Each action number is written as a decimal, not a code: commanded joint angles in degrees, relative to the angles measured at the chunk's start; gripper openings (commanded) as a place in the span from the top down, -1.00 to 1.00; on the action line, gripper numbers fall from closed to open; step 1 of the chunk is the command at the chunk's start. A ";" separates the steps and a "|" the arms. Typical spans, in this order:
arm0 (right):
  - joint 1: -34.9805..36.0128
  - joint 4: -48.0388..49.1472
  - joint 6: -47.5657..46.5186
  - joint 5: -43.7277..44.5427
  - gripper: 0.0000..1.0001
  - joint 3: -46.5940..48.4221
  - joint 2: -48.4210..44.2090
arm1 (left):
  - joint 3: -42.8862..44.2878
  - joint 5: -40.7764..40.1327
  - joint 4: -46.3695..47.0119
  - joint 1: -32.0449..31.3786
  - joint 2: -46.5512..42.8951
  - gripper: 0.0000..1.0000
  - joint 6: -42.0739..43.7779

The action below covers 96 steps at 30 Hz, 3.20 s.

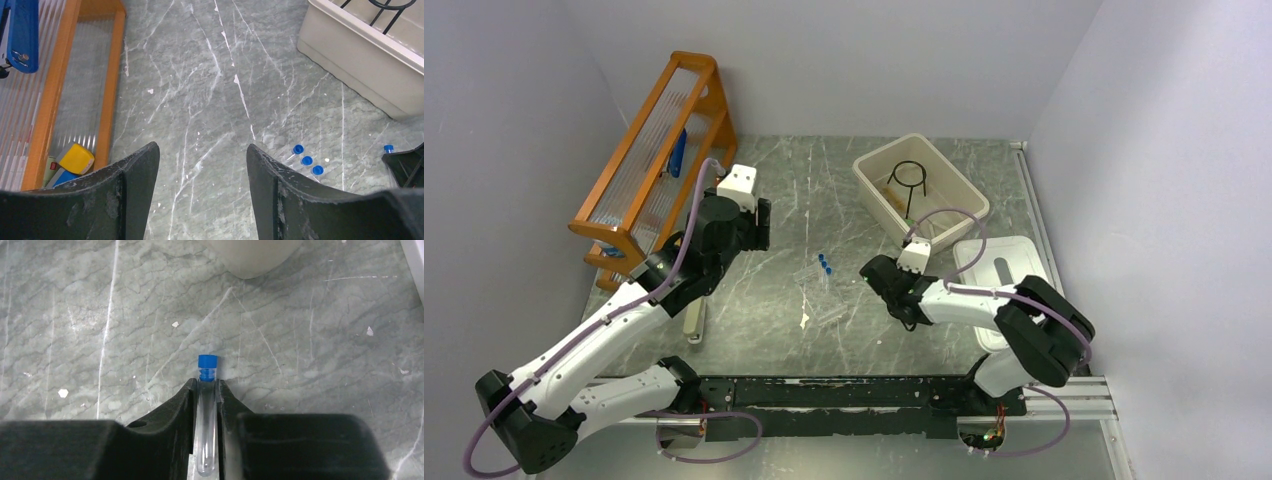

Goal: Organize the chemistry lab equipment

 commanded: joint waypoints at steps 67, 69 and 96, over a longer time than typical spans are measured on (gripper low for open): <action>-2.05 -0.81 -15.97 -33.40 -0.22 25.15 -23.34 | 0.29 53.14 17.12 -1.07 10.34 0.91 -8.19; -2.20 -0.94 -15.89 -34.05 -0.15 25.42 -23.02 | 1.41 53.46 13.96 -1.10 10.13 0.91 -5.53; -5.00 3.19 -13.39 -48.77 0.57 24.91 -20.29 | -0.35 48.22 8.91 -1.12 6.34 0.91 -0.09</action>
